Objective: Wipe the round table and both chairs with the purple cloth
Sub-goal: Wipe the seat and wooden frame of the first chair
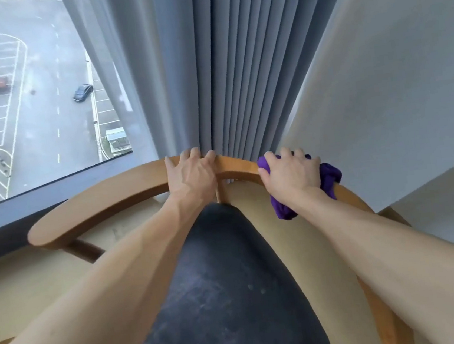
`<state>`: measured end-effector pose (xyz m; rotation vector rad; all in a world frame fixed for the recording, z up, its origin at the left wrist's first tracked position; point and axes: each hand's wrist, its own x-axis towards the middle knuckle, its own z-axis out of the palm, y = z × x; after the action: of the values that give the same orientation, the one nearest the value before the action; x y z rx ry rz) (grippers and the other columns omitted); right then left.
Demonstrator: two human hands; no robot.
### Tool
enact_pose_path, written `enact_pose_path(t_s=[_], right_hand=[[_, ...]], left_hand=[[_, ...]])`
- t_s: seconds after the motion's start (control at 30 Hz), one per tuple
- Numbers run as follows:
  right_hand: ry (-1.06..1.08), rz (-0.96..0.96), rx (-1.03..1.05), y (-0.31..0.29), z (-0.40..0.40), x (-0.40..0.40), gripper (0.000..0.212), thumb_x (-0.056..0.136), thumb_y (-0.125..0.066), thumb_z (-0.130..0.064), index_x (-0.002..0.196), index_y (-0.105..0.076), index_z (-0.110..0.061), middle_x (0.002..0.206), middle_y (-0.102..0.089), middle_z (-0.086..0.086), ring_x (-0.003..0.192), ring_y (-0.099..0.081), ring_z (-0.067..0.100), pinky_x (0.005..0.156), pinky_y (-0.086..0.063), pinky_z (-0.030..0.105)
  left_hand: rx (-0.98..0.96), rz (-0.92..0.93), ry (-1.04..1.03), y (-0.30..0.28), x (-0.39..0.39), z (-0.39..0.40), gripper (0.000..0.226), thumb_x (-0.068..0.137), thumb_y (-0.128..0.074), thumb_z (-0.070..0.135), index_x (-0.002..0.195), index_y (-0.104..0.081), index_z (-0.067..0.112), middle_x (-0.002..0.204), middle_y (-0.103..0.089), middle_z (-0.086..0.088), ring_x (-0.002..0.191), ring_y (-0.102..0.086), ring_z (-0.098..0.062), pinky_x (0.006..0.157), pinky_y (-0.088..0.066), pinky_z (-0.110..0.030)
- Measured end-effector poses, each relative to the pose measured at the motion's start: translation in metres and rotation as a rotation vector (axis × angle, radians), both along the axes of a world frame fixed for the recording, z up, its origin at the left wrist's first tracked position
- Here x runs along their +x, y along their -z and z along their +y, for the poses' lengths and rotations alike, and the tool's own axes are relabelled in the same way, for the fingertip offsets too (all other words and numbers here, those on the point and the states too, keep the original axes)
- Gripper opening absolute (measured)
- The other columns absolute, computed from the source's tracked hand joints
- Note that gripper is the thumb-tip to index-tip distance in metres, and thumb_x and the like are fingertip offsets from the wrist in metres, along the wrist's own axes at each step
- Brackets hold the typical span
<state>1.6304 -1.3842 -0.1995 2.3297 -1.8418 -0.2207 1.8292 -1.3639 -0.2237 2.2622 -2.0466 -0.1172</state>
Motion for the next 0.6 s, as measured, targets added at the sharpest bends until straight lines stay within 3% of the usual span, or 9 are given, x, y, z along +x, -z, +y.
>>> enact_pose_path(t_s=[0.13, 0.33, 0.6], right_hand=[[-0.082, -0.158, 0.01, 0.019, -0.017, 0.066, 0.044, 0.103, -0.024, -0.049, 0.13, -0.049, -0.024, 0.121, -0.059, 0.009, 0.111, -0.056, 0.034, 0.089, -0.048, 0.055], [-0.269, -0.243, -0.054, 0.032, -0.023, 0.146, 0.041, 0.1, -0.028, -0.044, 0.121, -0.057, -0.025, 0.117, -0.061, 0.006, 0.107, -0.055, 0.033, 0.085, -0.041, 0.053], [-0.36, -0.326, 0.078, 0.026, -0.032, 0.147, 0.041, 0.097, -0.03, -0.054, 0.121, -0.054, -0.032, 0.115, -0.059, 0.001, 0.109, -0.053, 0.028, 0.083, -0.04, 0.047]], left_hand=[[-0.086, -0.012, -0.122, 0.006, 0.047, 0.013, 0.033, 0.102, -0.034, 0.037, 0.126, -0.053, 0.027, 0.116, -0.057, -0.006, 0.111, -0.053, -0.029, 0.091, -0.039, -0.045], [-0.057, 0.007, -0.356, 0.005, 0.104, 0.028, 0.033, 0.093, -0.046, 0.047, 0.108, -0.061, 0.021, 0.113, -0.059, -0.005, 0.111, -0.054, -0.029, 0.085, -0.04, -0.047], [0.058, 0.047, -0.412, 0.004, 0.118, 0.041, 0.039, 0.095, -0.036, 0.058, 0.11, -0.059, 0.029, 0.11, -0.062, -0.006, 0.109, -0.057, -0.03, 0.088, -0.037, -0.045]])
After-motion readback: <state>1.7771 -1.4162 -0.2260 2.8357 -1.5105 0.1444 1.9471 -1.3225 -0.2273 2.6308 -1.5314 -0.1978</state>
